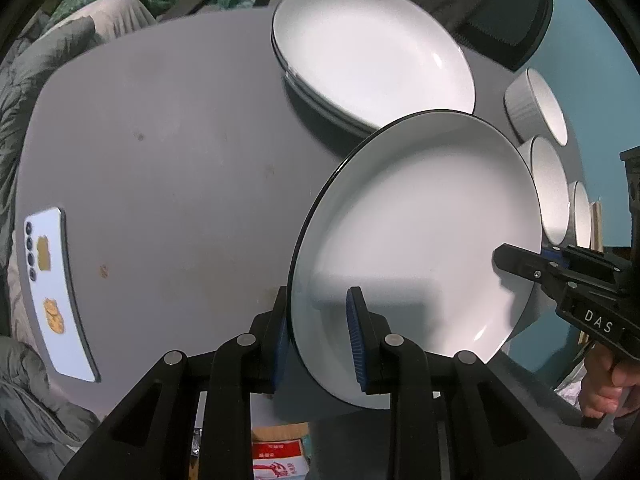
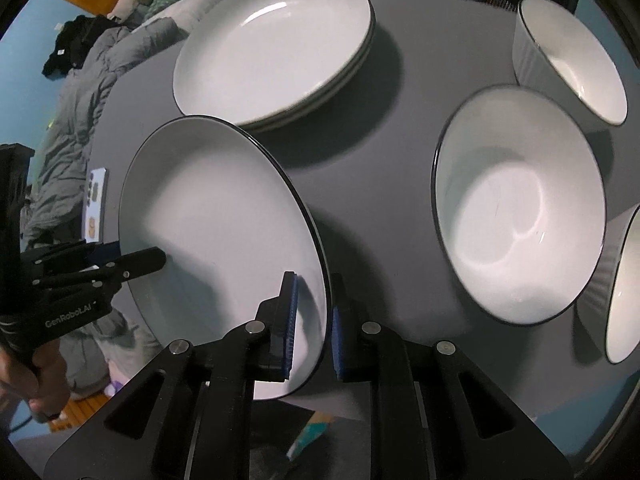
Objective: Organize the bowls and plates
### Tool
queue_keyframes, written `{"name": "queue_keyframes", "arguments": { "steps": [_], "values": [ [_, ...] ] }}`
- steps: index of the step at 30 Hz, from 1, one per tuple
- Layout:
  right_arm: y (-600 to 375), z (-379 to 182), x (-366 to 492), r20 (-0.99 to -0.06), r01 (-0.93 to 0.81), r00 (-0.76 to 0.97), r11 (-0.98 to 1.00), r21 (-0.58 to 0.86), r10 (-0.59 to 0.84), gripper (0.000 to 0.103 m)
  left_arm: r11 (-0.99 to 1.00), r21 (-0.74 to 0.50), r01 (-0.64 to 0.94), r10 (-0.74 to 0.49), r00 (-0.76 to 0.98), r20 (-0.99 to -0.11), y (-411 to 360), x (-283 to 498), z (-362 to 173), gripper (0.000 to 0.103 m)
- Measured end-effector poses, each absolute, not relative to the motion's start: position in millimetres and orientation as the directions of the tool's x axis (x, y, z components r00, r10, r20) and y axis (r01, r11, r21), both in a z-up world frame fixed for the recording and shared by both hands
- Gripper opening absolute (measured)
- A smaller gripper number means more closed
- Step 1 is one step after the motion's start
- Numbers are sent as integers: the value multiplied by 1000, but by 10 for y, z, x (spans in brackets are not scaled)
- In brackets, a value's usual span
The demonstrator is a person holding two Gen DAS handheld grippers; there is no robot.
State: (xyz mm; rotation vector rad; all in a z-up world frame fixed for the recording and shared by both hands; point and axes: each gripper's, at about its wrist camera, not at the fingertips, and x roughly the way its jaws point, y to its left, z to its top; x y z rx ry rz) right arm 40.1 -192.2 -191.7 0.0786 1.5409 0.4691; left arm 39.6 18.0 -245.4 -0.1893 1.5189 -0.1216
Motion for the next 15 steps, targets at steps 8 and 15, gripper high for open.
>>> {"name": "queue_keyframes", "arguments": {
  "steps": [8, 15],
  "values": [
    [-1898, -1700, 649, -940, -252, -5, 910, 330, 340, 15, 974, -218, -55, -212, 92, -973, 248, 685, -2255, 26],
    [-1820, -1610, 1045, -938, -259, 28, 909, 327, 345, 15, 979, -199, -48, -192, 126, -973, 288, 1119, -2062, 26]
  ]
}}
